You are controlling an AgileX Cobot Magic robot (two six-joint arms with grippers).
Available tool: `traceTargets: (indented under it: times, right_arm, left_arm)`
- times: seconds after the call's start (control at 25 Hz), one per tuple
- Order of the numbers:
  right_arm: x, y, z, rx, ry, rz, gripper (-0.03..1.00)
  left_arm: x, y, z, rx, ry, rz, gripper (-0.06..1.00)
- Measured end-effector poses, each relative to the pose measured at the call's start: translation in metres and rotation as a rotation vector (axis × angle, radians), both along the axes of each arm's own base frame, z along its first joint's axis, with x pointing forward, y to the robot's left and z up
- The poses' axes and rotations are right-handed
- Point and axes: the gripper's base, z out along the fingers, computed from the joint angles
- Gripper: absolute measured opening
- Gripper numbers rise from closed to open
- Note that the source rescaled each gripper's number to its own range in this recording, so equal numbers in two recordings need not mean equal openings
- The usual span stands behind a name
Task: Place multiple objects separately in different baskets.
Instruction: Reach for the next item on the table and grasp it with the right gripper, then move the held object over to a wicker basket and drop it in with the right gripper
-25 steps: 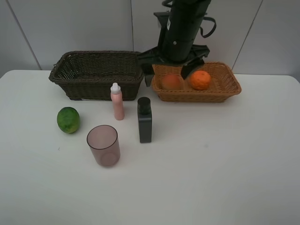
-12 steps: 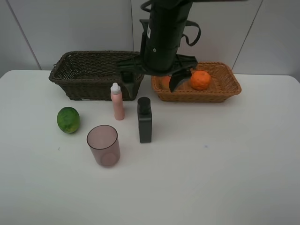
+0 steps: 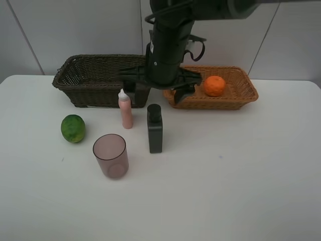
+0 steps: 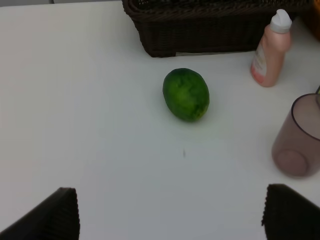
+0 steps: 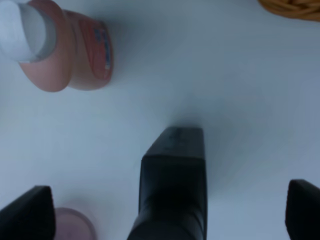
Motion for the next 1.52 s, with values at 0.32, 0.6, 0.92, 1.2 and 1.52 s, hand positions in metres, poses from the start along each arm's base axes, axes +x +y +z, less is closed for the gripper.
traceTargets:
  times: [0.32,0.6,0.92,1.2,1.52]
  right_arm:
    - [0.005,0.004,-0.026,-0.036,0.035,0.003,1.0]
    - [0.007,0.006,-0.042,-0.062,0.06,0.005,1.0]
    - [0.007,0.006,-0.056,-0.103,0.097,0.018,0.91]
    - [0.006,0.006,-0.056,-0.103,0.1,0.02,0.0]
    - [0.006,0.006,-0.056,-0.103,0.101,0.021,0.03]
  left_arm:
    - [0.0,0.0,0.0,0.0,0.0,0.0,0.95]
    - [0.0,0.0,0.0,0.0,0.0,0.0,0.95]
    - [0.0,0.0,0.0,0.0,0.0,0.0,0.95]
    - [0.0,0.0,0.0,0.0,0.0,0.0,0.95]
    - [0.0,0.0,0.0,0.0,0.0,0.0,0.95]
